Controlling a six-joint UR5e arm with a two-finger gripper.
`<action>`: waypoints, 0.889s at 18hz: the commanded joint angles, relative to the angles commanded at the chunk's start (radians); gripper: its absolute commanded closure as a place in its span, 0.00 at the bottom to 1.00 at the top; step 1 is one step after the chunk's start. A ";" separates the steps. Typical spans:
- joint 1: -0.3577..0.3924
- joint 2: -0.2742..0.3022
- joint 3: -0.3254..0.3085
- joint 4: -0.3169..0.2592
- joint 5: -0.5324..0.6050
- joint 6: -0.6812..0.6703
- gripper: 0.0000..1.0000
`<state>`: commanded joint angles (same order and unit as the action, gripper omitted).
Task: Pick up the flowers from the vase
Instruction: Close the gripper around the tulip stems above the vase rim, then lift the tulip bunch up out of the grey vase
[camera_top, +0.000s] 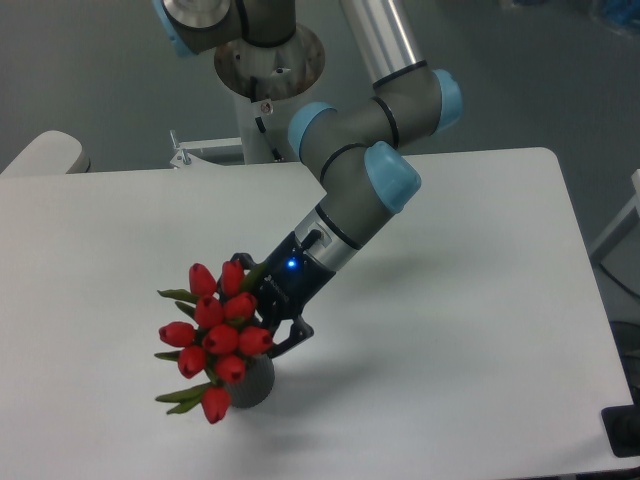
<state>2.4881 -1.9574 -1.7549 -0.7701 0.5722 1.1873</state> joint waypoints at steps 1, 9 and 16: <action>0.000 0.002 0.002 0.002 0.002 0.002 0.68; 0.002 0.017 0.011 0.002 -0.002 -0.006 0.71; 0.012 0.098 0.029 0.002 -0.057 -0.150 0.71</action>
<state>2.5003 -1.8593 -1.7258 -0.7685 0.5154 1.0373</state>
